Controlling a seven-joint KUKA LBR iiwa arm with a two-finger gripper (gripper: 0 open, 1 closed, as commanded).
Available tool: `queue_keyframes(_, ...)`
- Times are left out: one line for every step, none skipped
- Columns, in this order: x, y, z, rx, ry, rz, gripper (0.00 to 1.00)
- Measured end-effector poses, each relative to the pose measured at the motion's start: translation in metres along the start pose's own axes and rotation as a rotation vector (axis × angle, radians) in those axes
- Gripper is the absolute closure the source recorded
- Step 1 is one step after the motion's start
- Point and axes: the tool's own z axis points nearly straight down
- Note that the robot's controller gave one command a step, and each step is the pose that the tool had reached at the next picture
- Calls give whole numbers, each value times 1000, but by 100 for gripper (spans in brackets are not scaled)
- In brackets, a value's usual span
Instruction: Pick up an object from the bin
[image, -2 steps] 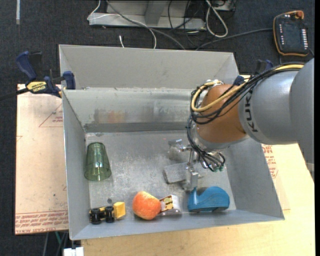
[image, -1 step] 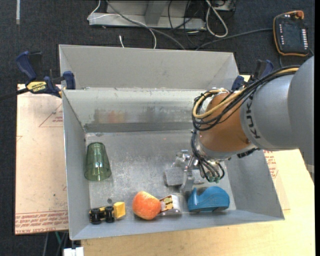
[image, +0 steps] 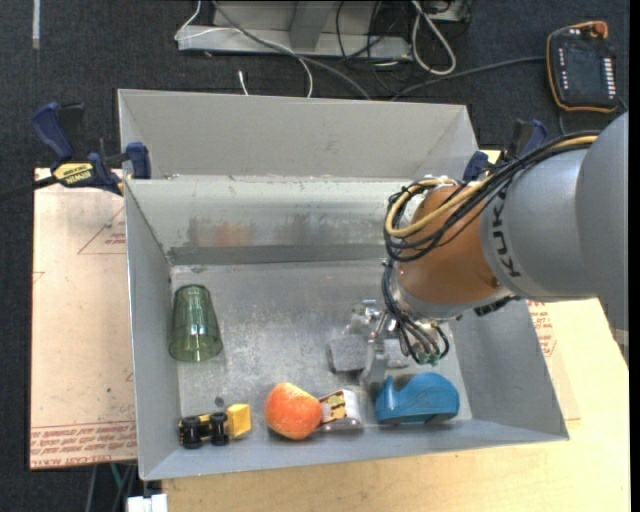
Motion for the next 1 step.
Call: queue_keyframes(0,0,-6,0,1,-1,100)
